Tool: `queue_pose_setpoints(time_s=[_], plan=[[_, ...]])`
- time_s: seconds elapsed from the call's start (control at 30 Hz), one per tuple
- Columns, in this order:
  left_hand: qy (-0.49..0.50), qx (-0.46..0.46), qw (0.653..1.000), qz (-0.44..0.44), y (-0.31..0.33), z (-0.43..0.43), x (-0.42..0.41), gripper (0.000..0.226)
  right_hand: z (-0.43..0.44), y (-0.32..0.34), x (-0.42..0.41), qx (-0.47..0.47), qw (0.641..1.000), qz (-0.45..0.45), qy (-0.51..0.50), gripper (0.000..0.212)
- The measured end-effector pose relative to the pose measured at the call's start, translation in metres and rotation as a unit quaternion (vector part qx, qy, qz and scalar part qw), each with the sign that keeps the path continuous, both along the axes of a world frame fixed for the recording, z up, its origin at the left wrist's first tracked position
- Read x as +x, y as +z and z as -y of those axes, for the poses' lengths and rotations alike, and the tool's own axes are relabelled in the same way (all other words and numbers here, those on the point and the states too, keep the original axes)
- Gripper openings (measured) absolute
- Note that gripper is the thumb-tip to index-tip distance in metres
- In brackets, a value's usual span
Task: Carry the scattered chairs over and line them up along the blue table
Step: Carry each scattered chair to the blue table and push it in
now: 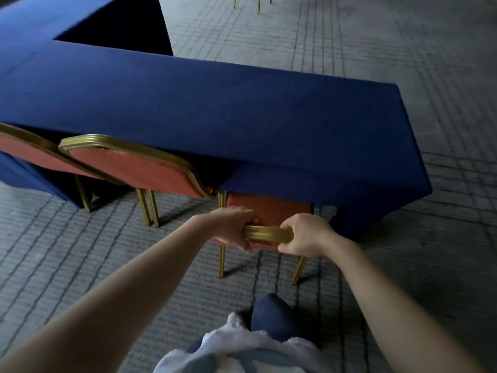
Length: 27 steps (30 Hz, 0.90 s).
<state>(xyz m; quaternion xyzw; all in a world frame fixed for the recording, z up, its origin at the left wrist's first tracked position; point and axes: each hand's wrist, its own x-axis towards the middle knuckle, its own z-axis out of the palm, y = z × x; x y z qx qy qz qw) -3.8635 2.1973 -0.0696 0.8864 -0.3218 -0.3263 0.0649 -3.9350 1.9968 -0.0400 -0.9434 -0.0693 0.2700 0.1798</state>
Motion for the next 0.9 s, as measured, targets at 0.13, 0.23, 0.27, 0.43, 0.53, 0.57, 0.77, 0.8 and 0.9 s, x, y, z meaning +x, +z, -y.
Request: queue_pose_setpoints(time_s=[0.13, 0.23, 0.27, 0.43, 0.53, 0.57, 0.77, 0.8, 0.9], plan=[[0.05, -0.004, 0.999, -0.008, -0.005, -0.006, -0.029, 0.065, -0.007, -0.011, -0.021, 0.009, 0.999, 0.024, -0.02, 0.018], [0.075, -0.004, 0.997, 0.014, -0.002, -0.003, -0.034, 0.058, -0.005, -0.009, -0.02, 0.009, 0.999, 0.003, -0.038, 0.026], [0.079, 0.002, 0.997, 0.013, -0.001, -0.002, -0.035, 0.057, -0.005, -0.009, -0.021, 0.011, 0.999, -0.003, -0.043, 0.027], [0.103, 0.013, 0.994, 0.015, 0.001, 0.001, -0.044, 0.056, -0.007, -0.009, -0.028, 0.031, 0.997, -0.01, -0.064, 0.023], [0.106, 0.016, 0.994, 0.02, 0.001, 0.002, -0.042, 0.053, -0.007, -0.009, -0.026, 0.033, 0.997, -0.003, -0.067, 0.021], [0.108, 0.014, 0.994, 0.02, 0.001, 0.002, -0.043, 0.052, -0.008, -0.009, -0.026, 0.032, 0.997, -0.001, -0.063, 0.022], [0.068, 0.051, 0.996, -0.002, 0.002, 0.003, -0.025, 0.053, -0.008, -0.005, -0.012, 0.007, 0.999, -0.005, -0.035, 0.021], [0.045, 0.067, 0.997, -0.018, 0.001, 0.003, -0.022, 0.056, -0.008, -0.005, -0.012, -0.001, 1.0, -0.012, -0.023, 0.022], [-0.012, 0.105, 0.993, -0.057, 0.006, 0.004, -0.014, 0.064, -0.008, -0.006, -0.009, -0.013, 1.0, -0.021, 0.007, 0.021]])
